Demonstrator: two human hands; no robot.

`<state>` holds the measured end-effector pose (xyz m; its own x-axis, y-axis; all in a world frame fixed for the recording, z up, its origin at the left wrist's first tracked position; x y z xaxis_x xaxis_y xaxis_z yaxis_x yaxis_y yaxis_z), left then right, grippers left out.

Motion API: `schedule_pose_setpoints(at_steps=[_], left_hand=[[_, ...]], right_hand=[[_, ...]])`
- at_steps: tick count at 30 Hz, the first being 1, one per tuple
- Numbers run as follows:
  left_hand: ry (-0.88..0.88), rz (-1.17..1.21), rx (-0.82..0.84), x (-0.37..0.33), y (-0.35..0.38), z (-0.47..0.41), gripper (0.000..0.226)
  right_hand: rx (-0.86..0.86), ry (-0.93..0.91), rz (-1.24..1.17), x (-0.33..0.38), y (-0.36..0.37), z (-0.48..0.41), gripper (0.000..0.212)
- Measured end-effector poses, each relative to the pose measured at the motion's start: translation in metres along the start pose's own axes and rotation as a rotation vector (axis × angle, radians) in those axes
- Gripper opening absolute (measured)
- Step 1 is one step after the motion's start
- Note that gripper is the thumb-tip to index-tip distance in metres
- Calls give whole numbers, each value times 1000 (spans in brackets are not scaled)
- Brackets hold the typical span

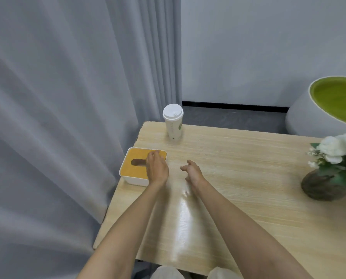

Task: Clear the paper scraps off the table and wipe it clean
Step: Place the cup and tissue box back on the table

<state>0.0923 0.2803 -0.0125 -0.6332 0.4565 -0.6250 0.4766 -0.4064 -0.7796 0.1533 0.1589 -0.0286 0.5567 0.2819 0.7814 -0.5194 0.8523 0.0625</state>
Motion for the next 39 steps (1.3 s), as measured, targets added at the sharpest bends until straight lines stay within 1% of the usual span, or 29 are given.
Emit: schedule_pose_setpoints(at_steps=[2, 5, 10, 17, 20, 24, 25, 29, 33, 36, 37, 39], left_hand=[[77, 0, 77, -30, 26, 12, 33], [144, -12, 211, -73, 67, 45, 35], [287, -36, 473, -136, 143, 111, 41], [305, -18, 719, -201, 226, 212, 54], [286, 17, 749, -220, 249, 240, 61], [226, 109, 778, -238, 272, 260, 77], [224, 126, 776, -240, 279, 262, 80], [264, 156, 750, -248, 305, 258, 84], [339, 186, 652, -255, 329, 239, 89], [384, 279, 602, -262, 342, 226, 90], [419, 309, 616, -266, 346, 223, 89], [467, 408, 652, -272, 356, 221, 81]], right_hand=[[-45, -36, -9, 3, -34, 7, 65], [-137, -69, -27, -3, -96, 24, 65], [-271, -83, -18, -32, -214, 57, 67], [-406, 2, 15, -95, -363, 93, 71], [-461, -33, 79, -112, -407, 103, 77], [-493, -126, 215, -115, -444, 109, 97], [-492, -144, 244, -115, -451, 108, 99], [-454, -231, 332, -114, -475, 96, 93], [-416, -298, 508, -118, -491, 69, 102], [-420, -335, 483, -114, -497, 59, 96], [-405, -348, 454, -113, -501, 54, 91], [-384, -394, 384, -111, -507, 46, 74]])
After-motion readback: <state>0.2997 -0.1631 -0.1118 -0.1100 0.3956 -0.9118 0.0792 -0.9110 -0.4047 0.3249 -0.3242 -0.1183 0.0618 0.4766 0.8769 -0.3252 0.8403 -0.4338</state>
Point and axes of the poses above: each hand's wrist, its own z-axis away from the middle knuckle, its own y-axis out of the palm, x = y × z, the point moved 3 cm from there along -z, towards the middle knuckle, and after that the axes turned 1 degree about x, right-handed, at the moved point
